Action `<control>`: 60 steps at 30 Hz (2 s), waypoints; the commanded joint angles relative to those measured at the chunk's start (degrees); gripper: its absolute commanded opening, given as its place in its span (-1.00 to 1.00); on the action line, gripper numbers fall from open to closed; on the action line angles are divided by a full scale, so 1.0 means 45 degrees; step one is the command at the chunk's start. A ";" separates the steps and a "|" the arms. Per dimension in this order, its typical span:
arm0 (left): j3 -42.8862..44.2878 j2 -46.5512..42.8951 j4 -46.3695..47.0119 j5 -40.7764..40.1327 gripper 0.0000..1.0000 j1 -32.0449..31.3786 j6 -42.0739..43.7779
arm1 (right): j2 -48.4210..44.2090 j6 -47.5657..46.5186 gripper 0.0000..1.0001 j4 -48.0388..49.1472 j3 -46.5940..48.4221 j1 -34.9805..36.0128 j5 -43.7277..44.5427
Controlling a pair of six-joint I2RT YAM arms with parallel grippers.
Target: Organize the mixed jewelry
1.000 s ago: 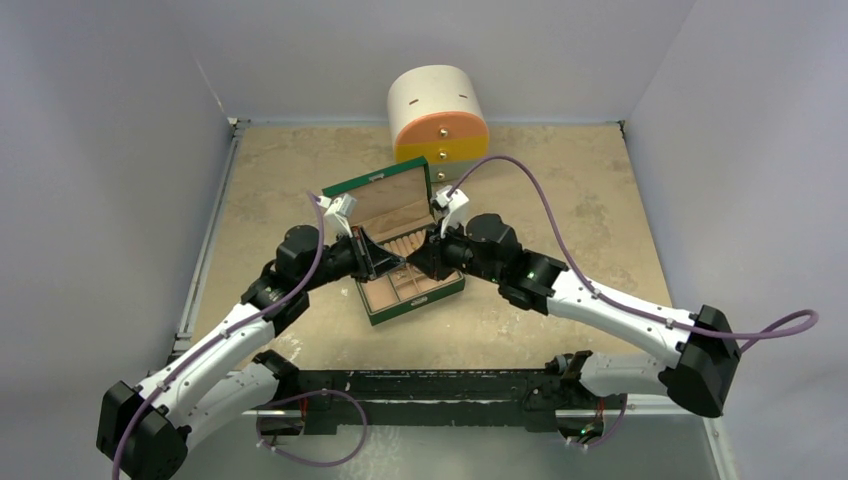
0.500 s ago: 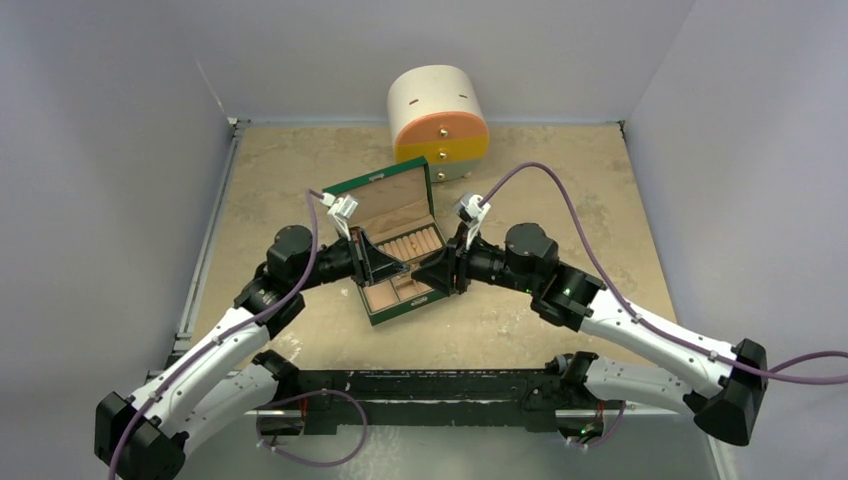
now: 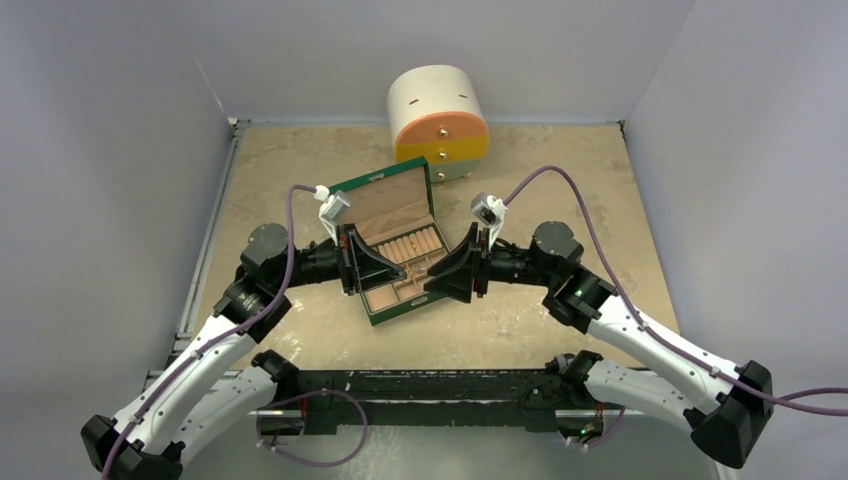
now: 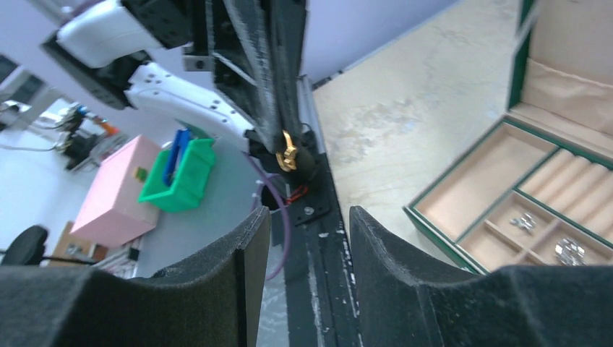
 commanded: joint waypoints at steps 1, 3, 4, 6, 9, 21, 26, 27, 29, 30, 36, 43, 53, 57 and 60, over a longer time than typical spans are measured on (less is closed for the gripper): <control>0.0522 -0.0081 0.0564 0.0736 -1.00 0.0033 0.0173 | 0.0305 0.1245 -0.05 0.2746 0.0016 -0.0066 -0.2222; 0.0417 -0.0072 0.0791 0.0813 -1.00 0.0033 0.0042 | 0.0587 0.1430 -0.04 0.3093 0.0096 -0.0057 -0.2344; 0.0375 -0.0065 0.0852 0.0820 -1.00 0.0033 0.0022 | 0.0720 0.1465 -0.04 0.3233 0.0146 -0.0063 -0.2366; 0.0246 -0.0039 0.0977 0.0847 -1.00 0.0033 -0.0033 | 0.0972 0.1555 -0.04 0.3475 0.0245 -0.0057 -0.2429; 0.0119 -0.0102 0.1223 0.0879 -1.00 0.0026 -0.0135 | 0.1221 0.1616 -0.05 0.3629 0.0348 -0.0063 -0.2381; -0.0120 -0.0255 0.1356 0.0893 -1.00 0.0024 -0.0235 | 0.1836 0.2038 -0.08 0.4703 0.0609 -0.0064 -0.2577; -0.0177 -0.0246 0.1356 0.0908 -1.00 0.0016 -0.0239 | 0.1827 0.2070 -0.12 0.4892 0.0629 -0.0064 -0.2574; -0.0183 -0.0246 0.1357 0.0917 -1.00 0.0014 -0.0243 | 0.1827 0.2082 -0.12 0.4955 0.0643 -0.0056 -0.2541; -0.0191 -0.0255 0.1348 0.0918 -1.00 0.0016 -0.0235 | 0.1834 0.2053 -0.13 0.5055 0.0654 -0.0056 -0.2488; -0.0195 -0.0249 0.1346 0.0909 -1.00 0.0014 -0.0239 | 0.1828 0.2024 -0.14 0.5083 0.0682 -0.0063 -0.2445; -0.0234 -0.0291 0.1318 0.0775 -1.00 0.0014 -0.0260 | 0.1788 0.1965 -0.20 0.5209 0.0657 -0.0053 -0.2377; -0.0284 -0.0343 0.1294 0.0718 -1.00 0.0014 -0.0265 | 0.1826 0.2084 -0.30 0.5522 0.0520 -0.0065 -0.2358; -0.0301 -0.0310 0.1375 0.0623 -1.00 0.0014 -0.0272 | 0.1994 0.2087 -0.37 0.5592 0.0463 -0.0049 -0.2325; -0.0257 -0.0285 0.1393 0.0624 -1.00 0.0014 -0.0283 | 0.2022 0.1900 -0.37 0.5376 0.0438 -0.0058 -0.2197; -0.0222 -0.0324 0.1396 0.0601 -1.00 0.0014 -0.0274 | 0.2022 0.1832 -0.37 0.5291 0.0414 -0.0055 -0.2183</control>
